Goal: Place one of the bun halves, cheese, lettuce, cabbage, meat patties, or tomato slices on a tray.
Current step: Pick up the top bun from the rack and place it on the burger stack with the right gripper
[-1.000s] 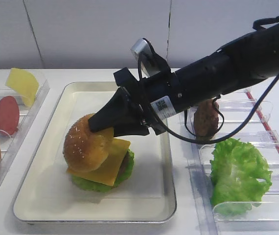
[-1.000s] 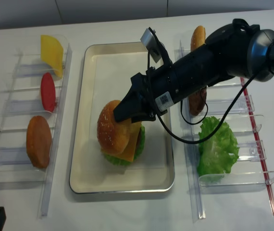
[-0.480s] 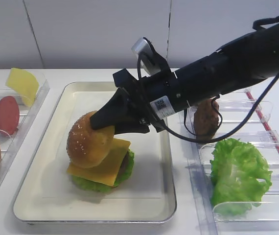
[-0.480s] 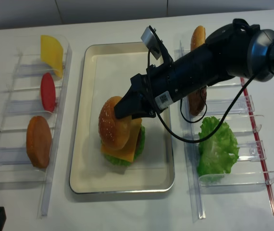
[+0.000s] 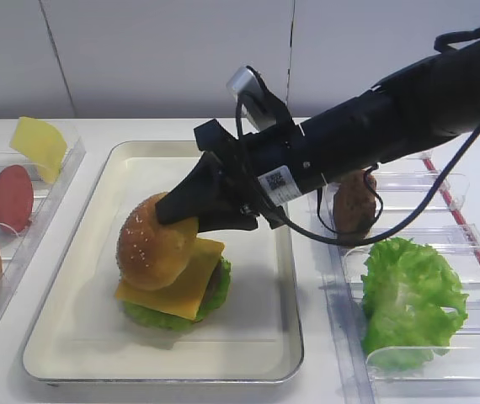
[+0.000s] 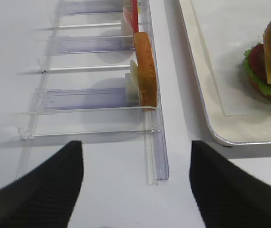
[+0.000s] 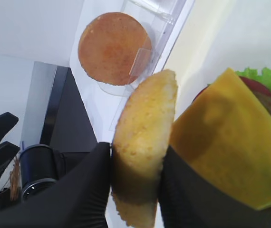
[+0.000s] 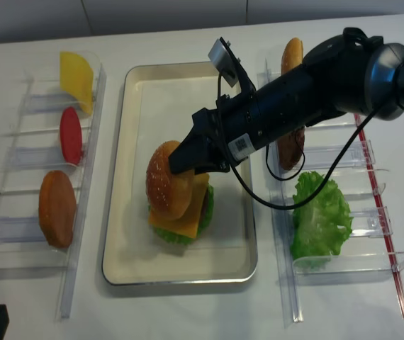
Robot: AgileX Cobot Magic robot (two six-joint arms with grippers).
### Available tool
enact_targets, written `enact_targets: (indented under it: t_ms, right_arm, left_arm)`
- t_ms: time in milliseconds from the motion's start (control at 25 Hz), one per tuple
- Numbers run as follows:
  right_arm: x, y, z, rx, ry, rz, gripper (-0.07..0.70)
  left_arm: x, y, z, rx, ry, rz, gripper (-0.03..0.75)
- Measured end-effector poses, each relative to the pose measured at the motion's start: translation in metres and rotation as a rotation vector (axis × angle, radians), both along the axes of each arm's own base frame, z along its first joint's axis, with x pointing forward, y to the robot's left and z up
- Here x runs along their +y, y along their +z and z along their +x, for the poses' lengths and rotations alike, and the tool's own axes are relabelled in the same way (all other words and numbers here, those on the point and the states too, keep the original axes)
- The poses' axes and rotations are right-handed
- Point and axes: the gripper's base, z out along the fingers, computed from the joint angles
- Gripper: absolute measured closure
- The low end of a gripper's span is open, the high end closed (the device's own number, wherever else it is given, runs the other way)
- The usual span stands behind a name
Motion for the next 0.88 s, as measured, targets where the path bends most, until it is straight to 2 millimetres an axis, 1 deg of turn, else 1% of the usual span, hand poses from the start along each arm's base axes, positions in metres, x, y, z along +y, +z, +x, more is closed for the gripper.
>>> enact_targets:
  t_ms: [240, 680, 760, 880]
  right_arm:
    - [0.002, -0.012, 0.002, 0.053, 0.000, -0.003, 0.394]
    - [0.001, -0.013, 0.002, 0.053, 0.007, -0.009, 0.394]
    - [0.001, -0.014, 0.002, 0.051, 0.011, -0.014, 0.377]
    - [0.001, -0.016, 0.001, 0.049, 0.021, -0.030, 0.309]
  left_arm:
    - [0.000, 0.000, 0.000, 0.000, 0.000, 0.000, 0.260]
    - [0.000, 0.000, 0.000, 0.000, 0.000, 0.000, 0.260]
    - [0.000, 0.000, 0.000, 0.000, 0.000, 0.000, 0.259]
    - [0.000, 0.000, 0.000, 0.000, 0.000, 0.000, 0.259]
